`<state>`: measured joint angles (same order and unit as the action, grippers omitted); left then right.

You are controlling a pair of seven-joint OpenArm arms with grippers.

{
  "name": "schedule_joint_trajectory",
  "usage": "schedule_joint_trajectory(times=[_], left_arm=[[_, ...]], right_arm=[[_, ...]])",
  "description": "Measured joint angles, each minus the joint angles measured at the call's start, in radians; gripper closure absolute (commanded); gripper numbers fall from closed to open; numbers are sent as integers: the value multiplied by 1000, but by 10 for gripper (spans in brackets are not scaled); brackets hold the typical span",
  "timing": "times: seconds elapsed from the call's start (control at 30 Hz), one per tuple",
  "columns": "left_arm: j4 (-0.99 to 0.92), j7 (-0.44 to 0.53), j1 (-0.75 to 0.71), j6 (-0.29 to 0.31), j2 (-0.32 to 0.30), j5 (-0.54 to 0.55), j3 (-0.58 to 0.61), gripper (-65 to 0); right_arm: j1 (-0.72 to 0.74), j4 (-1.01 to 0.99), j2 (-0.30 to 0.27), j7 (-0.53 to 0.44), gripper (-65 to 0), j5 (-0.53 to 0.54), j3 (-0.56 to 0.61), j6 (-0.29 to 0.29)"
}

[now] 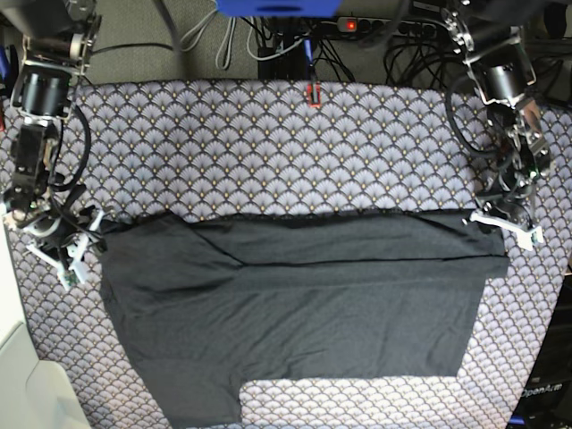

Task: Fold the T-shirt properly
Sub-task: 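Regrasp the folded edge with both grippers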

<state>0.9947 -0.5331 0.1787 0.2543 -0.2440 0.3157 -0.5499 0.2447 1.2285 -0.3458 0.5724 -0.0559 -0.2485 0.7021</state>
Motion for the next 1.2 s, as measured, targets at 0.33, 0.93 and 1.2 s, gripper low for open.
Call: schedule_joint_trajectory(times=[0.33, 0.93, 1.2], left_arm=[[1, -12, -1, 5, -16, 1, 0, -5], [2, -16, -10, 9, -27, 8, 1, -5], [2, -15, -10, 8, -27, 8, 1, -5]], right_arm=[[-45, -1, 0, 1, -296, 0, 0, 0], [-19, -129, -12, -13, -296, 7, -66, 0], [-21, -129, -8, -12, -296, 7, -64, 0]])
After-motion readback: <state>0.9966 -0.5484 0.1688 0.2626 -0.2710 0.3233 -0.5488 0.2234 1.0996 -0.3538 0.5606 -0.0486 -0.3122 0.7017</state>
